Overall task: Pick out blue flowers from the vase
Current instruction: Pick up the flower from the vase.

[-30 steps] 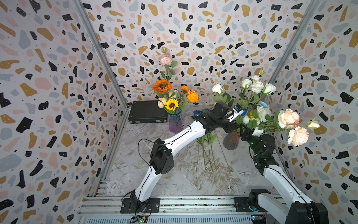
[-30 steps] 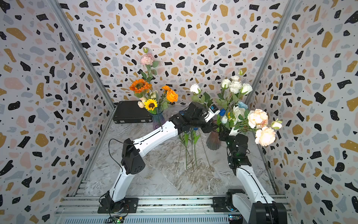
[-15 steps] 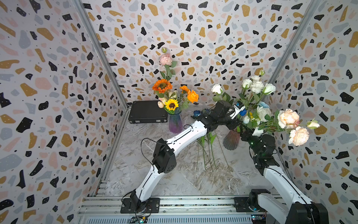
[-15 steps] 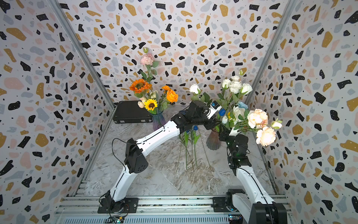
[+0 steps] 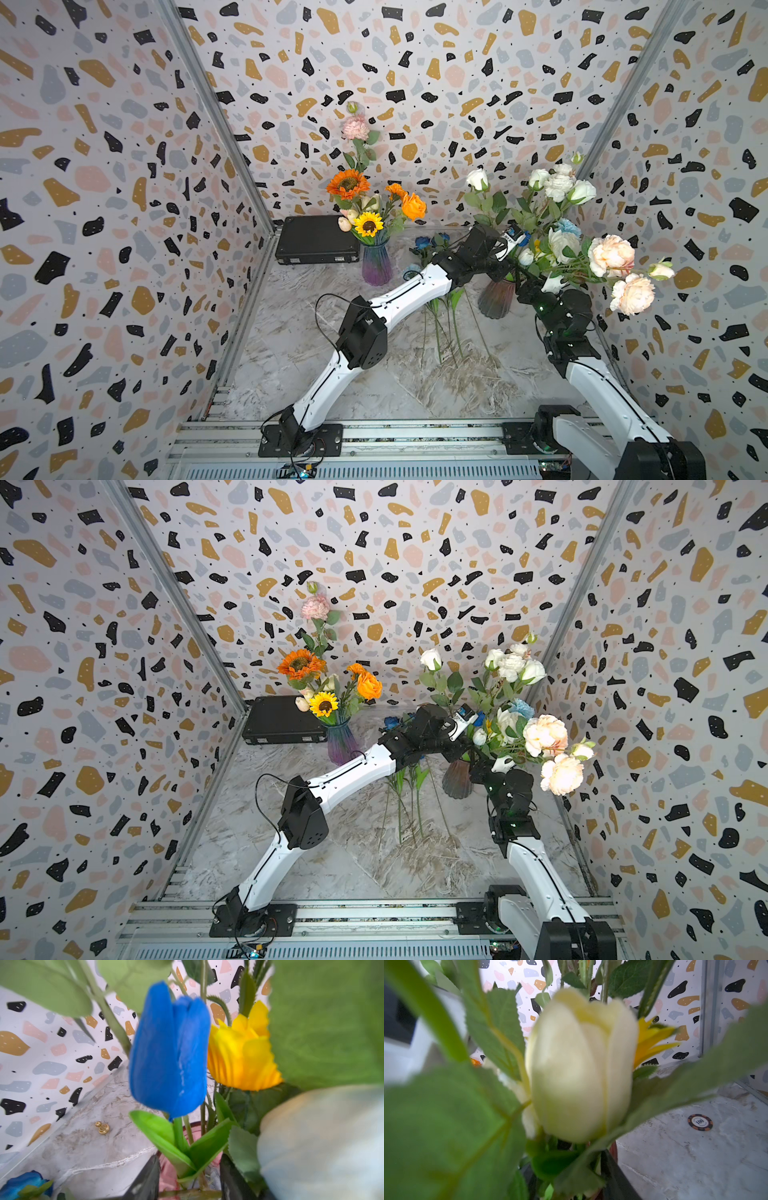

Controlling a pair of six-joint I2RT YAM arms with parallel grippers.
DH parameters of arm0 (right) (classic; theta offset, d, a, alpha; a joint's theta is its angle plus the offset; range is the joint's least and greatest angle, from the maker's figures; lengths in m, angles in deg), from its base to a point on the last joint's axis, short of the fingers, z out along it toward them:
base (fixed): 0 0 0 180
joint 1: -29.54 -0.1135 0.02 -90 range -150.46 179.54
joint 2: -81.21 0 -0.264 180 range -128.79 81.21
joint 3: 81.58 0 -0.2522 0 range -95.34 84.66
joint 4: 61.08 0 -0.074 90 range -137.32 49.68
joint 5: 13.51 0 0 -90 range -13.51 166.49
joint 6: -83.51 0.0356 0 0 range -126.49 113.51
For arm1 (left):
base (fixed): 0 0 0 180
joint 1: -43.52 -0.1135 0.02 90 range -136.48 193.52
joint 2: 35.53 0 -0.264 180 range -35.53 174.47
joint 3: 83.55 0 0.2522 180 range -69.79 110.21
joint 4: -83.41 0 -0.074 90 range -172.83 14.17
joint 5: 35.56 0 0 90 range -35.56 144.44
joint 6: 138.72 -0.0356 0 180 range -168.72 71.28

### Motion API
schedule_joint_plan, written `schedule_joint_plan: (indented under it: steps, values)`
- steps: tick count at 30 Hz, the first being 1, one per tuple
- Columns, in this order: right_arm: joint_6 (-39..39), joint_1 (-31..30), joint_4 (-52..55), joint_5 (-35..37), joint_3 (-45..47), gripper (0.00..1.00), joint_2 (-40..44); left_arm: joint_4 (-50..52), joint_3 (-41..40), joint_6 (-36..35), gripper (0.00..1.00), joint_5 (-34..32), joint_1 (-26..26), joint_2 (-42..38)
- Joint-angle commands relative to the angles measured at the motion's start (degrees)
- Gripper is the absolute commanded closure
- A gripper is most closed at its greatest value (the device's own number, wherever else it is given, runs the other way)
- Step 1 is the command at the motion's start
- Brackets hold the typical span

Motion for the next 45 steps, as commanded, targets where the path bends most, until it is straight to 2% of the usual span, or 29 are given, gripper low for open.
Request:
schedule_joint_plan:
  steps: [1,13,22,26,29,34,37,45]
  values:
    - [-0.62,-0.11,0.79,0.78,-0.08,0.56,1.0,-4.9,0.44,-0.13,0.56,-1.16,-0.06,-0.13]
    - [-0.13,-0.03,0.79,0.62,0.38,0.57,0.91,-7.55,1.57,-0.74,0.65,-1.5,-0.04,1.23]
    - [-0.48,-0.03,0.44,0.75,0.57,0.57,0.65,-8.72,2.22,-0.62,0.66,0.57,-0.04,2.31]
    - [-0.4,-0.04,0.44,0.66,0.52,0.57,0.65,-9.81,2.44,-0.21,0.73,1.03,0.0,2.58]
    - [-0.4,0.0,0.64,0.75,0.63,0.57,0.74,-10.08,2.42,-0.16,0.85,1.28,-0.02,2.45]
    - [-0.55,0.0,0.78,1.25,0.82,0.57,0.74,-12.88,-1.57,-0.13,0.88,1.89,0.0,-0.42]
    - [-0.53,-0.05,0.88,1.45,0.91,0.57,0.82,-14.45,-4.44,-0.38,0.93,2.17,-0.1,-2.68]
    - [-0.4,0.01,0.79,1.72,1.08,0.57,0.65,-15.06,-7.68,-2.22,0.94,1.41,-0.11,-8.46]
